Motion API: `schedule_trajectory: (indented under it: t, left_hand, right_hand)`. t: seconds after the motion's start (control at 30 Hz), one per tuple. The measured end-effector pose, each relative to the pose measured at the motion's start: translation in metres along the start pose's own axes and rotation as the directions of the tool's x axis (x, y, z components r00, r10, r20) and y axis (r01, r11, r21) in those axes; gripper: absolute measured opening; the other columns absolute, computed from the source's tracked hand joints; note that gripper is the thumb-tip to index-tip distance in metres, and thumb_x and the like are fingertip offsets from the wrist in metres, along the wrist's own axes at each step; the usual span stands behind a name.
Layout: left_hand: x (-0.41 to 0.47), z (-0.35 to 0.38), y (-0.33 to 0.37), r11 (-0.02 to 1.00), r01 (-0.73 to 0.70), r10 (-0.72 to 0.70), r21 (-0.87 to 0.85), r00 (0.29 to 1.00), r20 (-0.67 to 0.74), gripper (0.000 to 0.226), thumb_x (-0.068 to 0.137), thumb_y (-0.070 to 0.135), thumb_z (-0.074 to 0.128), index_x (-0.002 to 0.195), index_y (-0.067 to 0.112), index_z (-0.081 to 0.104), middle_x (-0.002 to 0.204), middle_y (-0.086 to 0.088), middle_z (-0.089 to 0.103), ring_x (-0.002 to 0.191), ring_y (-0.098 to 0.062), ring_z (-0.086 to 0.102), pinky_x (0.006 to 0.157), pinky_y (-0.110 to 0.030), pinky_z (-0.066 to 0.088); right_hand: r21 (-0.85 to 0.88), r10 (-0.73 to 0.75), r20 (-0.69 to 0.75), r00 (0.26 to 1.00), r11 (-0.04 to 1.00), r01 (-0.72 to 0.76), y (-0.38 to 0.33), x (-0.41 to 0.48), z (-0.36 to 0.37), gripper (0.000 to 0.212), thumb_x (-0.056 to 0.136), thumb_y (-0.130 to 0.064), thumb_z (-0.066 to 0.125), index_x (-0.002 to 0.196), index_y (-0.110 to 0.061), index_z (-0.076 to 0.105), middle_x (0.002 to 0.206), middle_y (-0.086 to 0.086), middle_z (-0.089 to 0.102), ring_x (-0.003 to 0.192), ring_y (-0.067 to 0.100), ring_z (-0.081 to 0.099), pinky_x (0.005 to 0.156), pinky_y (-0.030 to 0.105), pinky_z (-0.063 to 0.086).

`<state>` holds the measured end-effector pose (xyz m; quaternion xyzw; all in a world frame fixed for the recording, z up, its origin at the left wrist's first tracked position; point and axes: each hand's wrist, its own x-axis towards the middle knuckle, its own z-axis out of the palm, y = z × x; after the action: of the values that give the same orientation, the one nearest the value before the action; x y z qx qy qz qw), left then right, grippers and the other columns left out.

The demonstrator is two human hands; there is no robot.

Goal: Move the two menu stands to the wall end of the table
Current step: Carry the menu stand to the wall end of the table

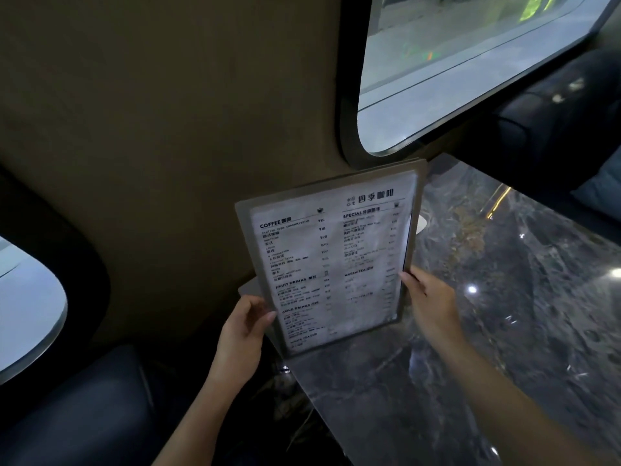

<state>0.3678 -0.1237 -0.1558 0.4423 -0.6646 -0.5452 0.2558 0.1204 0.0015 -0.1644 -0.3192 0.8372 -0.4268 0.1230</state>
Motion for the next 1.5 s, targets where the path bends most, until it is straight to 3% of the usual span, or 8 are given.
schedule_trajectory:
  t: [0.13,0.33,0.43,0.7,0.87,1.1,1.23,1.5]
  left_hand:
    - [-0.013,0.000,-0.007,0.999,-0.005,0.006,0.044,1.000,-0.013,0.018,0.086,0.007,0.055,0.083,0.025,0.054,0.090,0.003,0.064,0.083,0.009,0.060,0.064,-0.003,0.047]
    - [-0.033,0.008,-0.015,0.999,-0.022,0.026,0.049,0.996,-0.089,0.027,0.085,0.006,0.058,0.076,0.031,0.054,0.082,0.004,0.064,0.080,0.005,0.061,0.064,-0.003,0.046]
    - [-0.040,0.008,-0.020,0.998,-0.025,0.030,0.056,0.995,-0.090,0.027,0.083,0.010,0.061,0.077,0.036,0.056,0.081,0.006,0.066,0.082,0.004,0.062,0.065,-0.006,0.048]
    - [-0.047,0.018,-0.042,0.954,0.074,-0.078,0.292,0.997,0.002,0.020,0.077,0.030,0.068,0.089,0.035,0.054,0.094,0.009,0.066,0.088,-0.003,0.062,0.078,-0.028,0.053]
    - [-0.043,0.032,-0.049,0.892,0.078,-0.080,0.444,0.997,-0.015,0.022,0.079,0.036,0.064,0.098,0.026,0.056,0.092,0.014,0.059,0.081,-0.002,0.056,0.074,-0.034,0.054]
    - [-0.042,0.035,-0.053,0.845,0.063,-0.044,0.531,0.998,-0.048,0.019,0.083,0.039,0.058,0.097,0.026,0.058,0.096,0.012,0.064,0.078,0.000,0.055,0.063,-0.021,0.045]
    - [-0.030,0.028,-0.050,0.838,0.044,-0.025,0.544,0.999,-0.044,0.021,0.083,0.036,0.059,0.099,0.023,0.060,0.101,0.008,0.066,0.087,-0.009,0.062,0.069,-0.028,0.051]
    - [-0.002,0.009,-0.047,0.853,0.100,-0.053,0.512,0.993,-0.106,0.017,0.083,0.032,0.061,0.094,0.018,0.060,0.092,0.003,0.067,0.080,-0.015,0.061,0.067,-0.037,0.053]
  right_hand:
    - [-0.095,-0.044,0.081,0.996,0.994,0.052,-0.004,0.015,0.002,0.028,0.093,-0.023,0.046,0.110,-0.009,0.063,0.095,0.019,0.070,0.076,0.026,0.059,0.065,0.031,0.041]
    - [-0.124,-0.074,0.146,0.987,0.988,0.093,-0.009,0.028,0.009,0.031,0.093,-0.026,0.044,0.102,-0.002,0.061,0.096,0.024,0.069,0.085,0.038,0.062,0.078,0.048,0.049]
    - [-0.108,-0.039,0.167,0.985,0.992,0.058,-0.005,0.028,0.011,0.033,0.092,-0.031,0.047,0.109,-0.006,0.061,0.104,0.020,0.068,0.095,0.036,0.062,0.082,0.044,0.048]
    - [-0.196,0.169,0.315,0.934,0.974,-0.110,0.027,0.013,0.014,0.036,0.091,-0.027,0.050,0.123,-0.011,0.051,0.111,0.016,0.066,0.102,0.031,0.061,0.085,0.039,0.049]
    - [-0.296,0.160,0.383,0.910,0.954,-0.044,0.029,0.012,0.023,0.028,0.094,-0.022,0.044,0.113,-0.004,0.052,0.109,0.021,0.065,0.099,0.037,0.060,0.083,0.044,0.049]
    - [-0.405,0.130,0.319,0.939,0.914,0.011,0.028,0.019,0.035,0.024,0.095,-0.017,0.035,0.095,0.003,0.048,0.093,0.031,0.063,0.084,0.044,0.060,0.068,0.044,0.045]
    - [-0.427,0.119,0.309,0.944,0.904,0.026,0.026,0.021,0.043,0.023,0.095,-0.017,0.035,0.095,0.002,0.047,0.093,0.031,0.063,0.085,0.045,0.060,0.065,0.042,0.042]
    - [-0.396,0.070,0.320,0.945,0.916,0.066,0.012,0.046,0.070,0.024,0.096,-0.017,0.034,0.094,0.003,0.047,0.094,0.033,0.060,0.084,0.044,0.057,0.063,0.039,0.034]
